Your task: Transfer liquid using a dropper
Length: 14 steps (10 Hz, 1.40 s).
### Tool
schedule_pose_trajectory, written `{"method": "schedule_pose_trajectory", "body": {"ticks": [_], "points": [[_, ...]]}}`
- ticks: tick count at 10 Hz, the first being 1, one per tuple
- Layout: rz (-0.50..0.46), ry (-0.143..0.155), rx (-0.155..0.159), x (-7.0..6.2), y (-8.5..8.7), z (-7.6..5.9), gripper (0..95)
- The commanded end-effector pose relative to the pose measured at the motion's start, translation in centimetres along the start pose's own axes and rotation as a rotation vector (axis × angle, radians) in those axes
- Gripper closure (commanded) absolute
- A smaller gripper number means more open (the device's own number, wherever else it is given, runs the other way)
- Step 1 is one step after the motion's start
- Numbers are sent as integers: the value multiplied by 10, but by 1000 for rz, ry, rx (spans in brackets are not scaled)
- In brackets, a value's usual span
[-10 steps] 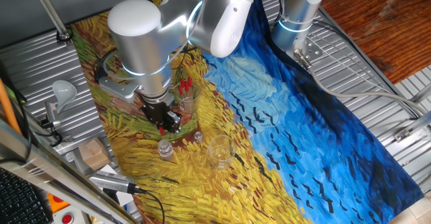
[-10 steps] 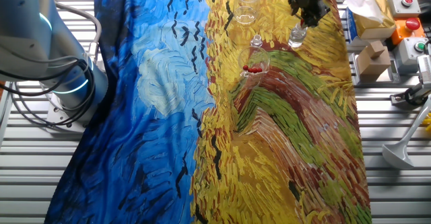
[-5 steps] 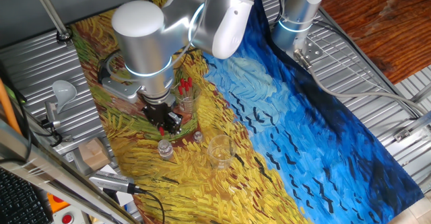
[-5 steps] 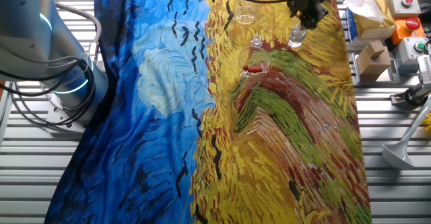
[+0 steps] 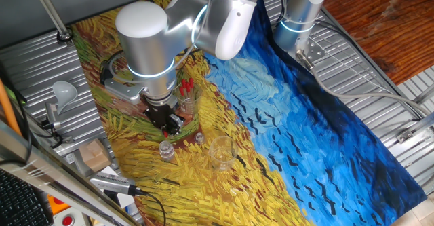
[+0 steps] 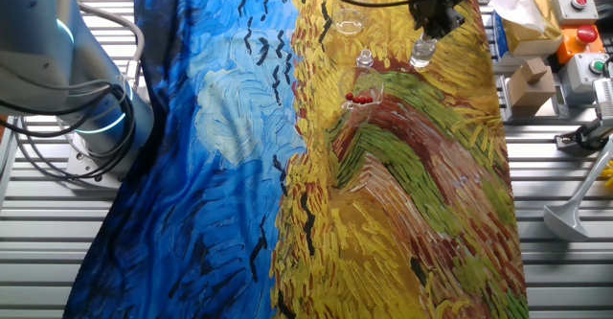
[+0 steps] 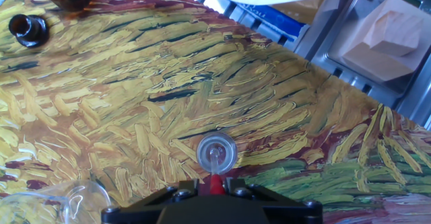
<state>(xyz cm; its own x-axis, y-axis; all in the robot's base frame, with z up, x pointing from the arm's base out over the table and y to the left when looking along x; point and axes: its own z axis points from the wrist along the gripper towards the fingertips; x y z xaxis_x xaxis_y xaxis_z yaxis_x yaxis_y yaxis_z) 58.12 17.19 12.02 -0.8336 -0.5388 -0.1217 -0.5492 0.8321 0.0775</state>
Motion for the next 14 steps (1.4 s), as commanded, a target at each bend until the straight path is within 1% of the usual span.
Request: {"method": "schedule_pose_trajectory", "body": {"ticks": [1,2,5,8,11,13,14], "points": [[0,2,1,0,0,0,760],[0,4,4,0,1,0,950],[1,5,4,0,1,-1,950],[-5,13,4,-2,0,-9,950],[-10,33,4,-5,1,-30,950],[-6,41,0,-5,2,-39,950],[-3,48,-4,-6,3,-46,950]]}}
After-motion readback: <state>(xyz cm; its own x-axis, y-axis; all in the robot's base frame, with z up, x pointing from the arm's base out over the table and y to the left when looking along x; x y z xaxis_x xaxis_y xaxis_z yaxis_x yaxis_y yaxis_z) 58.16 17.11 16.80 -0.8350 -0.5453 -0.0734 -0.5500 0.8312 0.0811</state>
